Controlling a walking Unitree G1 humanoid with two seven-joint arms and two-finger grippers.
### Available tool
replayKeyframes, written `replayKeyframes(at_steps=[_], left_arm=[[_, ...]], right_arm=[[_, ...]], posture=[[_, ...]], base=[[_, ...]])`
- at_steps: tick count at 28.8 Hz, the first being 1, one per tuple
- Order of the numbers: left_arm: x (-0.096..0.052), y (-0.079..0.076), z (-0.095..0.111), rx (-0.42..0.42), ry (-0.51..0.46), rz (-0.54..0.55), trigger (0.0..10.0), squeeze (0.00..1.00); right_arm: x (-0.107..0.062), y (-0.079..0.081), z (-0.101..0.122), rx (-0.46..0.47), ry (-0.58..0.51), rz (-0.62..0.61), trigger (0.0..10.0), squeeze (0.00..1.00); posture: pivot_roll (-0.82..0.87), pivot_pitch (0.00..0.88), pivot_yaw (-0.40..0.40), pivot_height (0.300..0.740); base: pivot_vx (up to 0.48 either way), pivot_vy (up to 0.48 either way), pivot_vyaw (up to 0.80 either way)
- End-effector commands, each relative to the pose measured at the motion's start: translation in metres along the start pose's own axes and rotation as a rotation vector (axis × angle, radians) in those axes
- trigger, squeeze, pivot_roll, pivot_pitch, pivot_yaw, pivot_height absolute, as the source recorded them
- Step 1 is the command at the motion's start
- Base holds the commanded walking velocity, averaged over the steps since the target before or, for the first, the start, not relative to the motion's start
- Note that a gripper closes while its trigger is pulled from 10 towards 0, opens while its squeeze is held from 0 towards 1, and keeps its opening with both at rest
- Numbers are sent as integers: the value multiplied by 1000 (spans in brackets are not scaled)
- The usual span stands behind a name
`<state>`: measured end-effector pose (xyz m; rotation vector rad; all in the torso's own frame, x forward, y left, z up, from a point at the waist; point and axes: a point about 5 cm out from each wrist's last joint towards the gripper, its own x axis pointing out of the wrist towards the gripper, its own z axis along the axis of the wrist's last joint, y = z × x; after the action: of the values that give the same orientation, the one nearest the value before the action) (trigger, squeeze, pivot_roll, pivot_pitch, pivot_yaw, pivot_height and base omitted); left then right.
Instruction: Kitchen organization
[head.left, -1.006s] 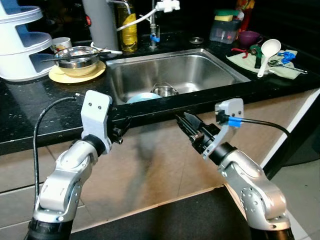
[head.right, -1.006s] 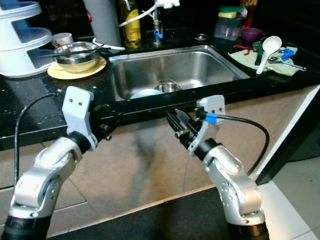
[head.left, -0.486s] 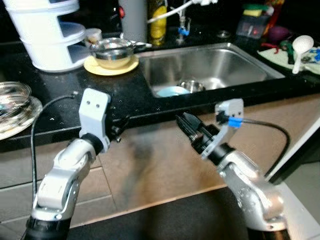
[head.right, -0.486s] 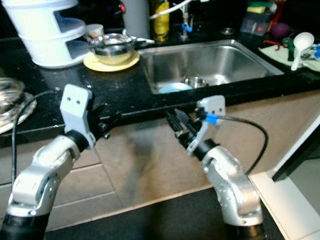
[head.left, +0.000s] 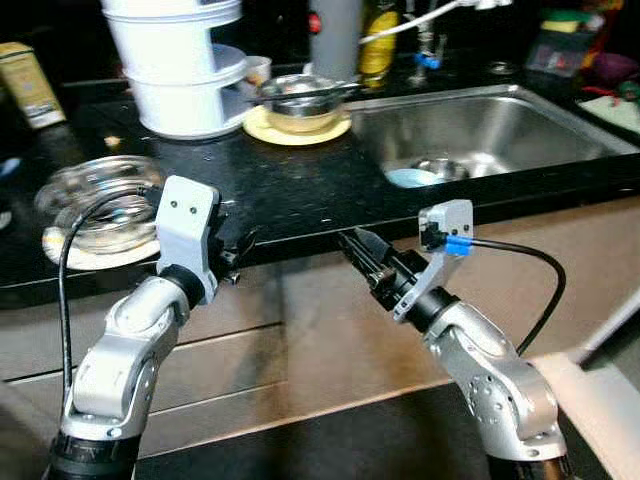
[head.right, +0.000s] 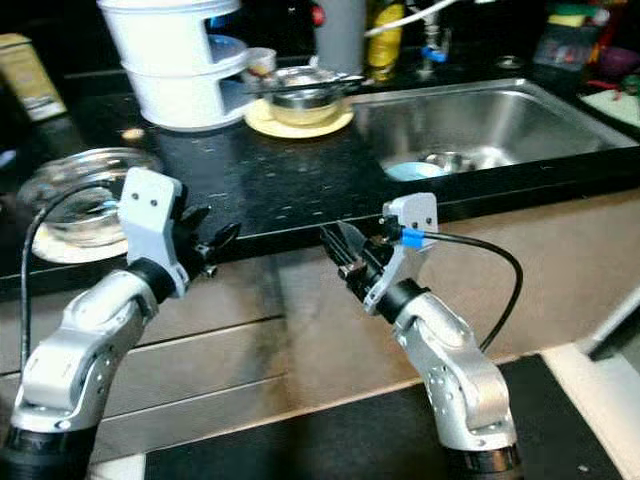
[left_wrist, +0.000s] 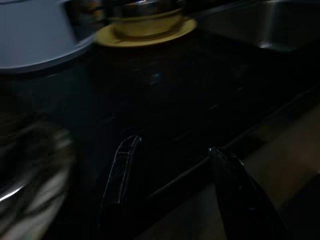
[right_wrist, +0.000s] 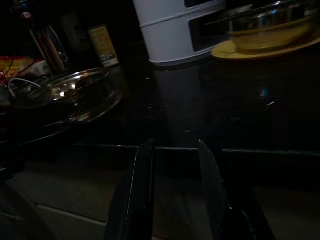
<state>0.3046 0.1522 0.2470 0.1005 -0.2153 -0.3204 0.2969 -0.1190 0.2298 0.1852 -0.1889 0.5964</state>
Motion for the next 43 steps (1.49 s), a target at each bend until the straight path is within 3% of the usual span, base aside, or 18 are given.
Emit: replayKeyframes(at_steps=[1, 14, 22, 27, 33, 36, 38, 39, 40, 41, 43], left_arm=[[-1, -1, -4, -10, 31, -27, 10000, 0], [1, 3, -7, 16, 68, -3, 10000, 0], [2, 4, -6, 24, 74, 11, 10000, 0], [2, 16, 1, 16, 46, 72, 10000, 0], [4, 33, 12, 75, 40, 101, 10000, 0], [7, 38, 26, 187, 18, -17, 10000, 0], [9, 40, 33, 217, 8, -52, 10000, 0], [11, 42, 39, 243, -7, -74, 10000, 110], [14, 44, 44, 290, -15, -89, 10000, 859], [17, 45, 48, 341, -16, -122, 10000, 1000], [18, 45, 50, 365, -18, -131, 10000, 1000]], right_arm=[[-2, 0, 1, -1, -2, -3, 10000, 0], [-3, -2, 0, -1, -3, -17, 10000, 0], [-4, -3, 0, -3, -1, -17, 10000, 0], [-3, -2, 1, -4, -4, -14, 10000, 0], [-1, -1, 0, -4, -3, -4, 10000, 0], [-1, -1, -1, -1, -3, -2, 10000, 0], [0, -1, -1, 0, -3, -1, 10000, 0], [0, -1, -1, 1, -2, 0, 10000, 0], [1, -1, -1, 2, -2, 1, 10000, 0], [1, -1, -1, 2, -2, 3, 10000, 0], [2, -1, -1, 3, -3, 4, 10000, 0]], posture=[[-62, 143, 20, 740], [-66, 145, 24, 740], [-63, 144, 22, 740], [-61, 141, 19, 740], [-56, 134, 12, 740], [-53, 131, 9, 740], [-53, 131, 9, 740], [-49, 128, 4, 740], [-49, 128, 4, 740], [-46, 126, 0, 740], [-46, 126, 0, 740]], base=[[0, 0, 0], [0, -455, 0], [0, 0, 0], [0, 0, 0], [0, 0, 0], [0, 0, 0], [0, 0, 0], [0, 0, 0], [0, 0, 0], [0, 0, 0], [0, 0, 0]])
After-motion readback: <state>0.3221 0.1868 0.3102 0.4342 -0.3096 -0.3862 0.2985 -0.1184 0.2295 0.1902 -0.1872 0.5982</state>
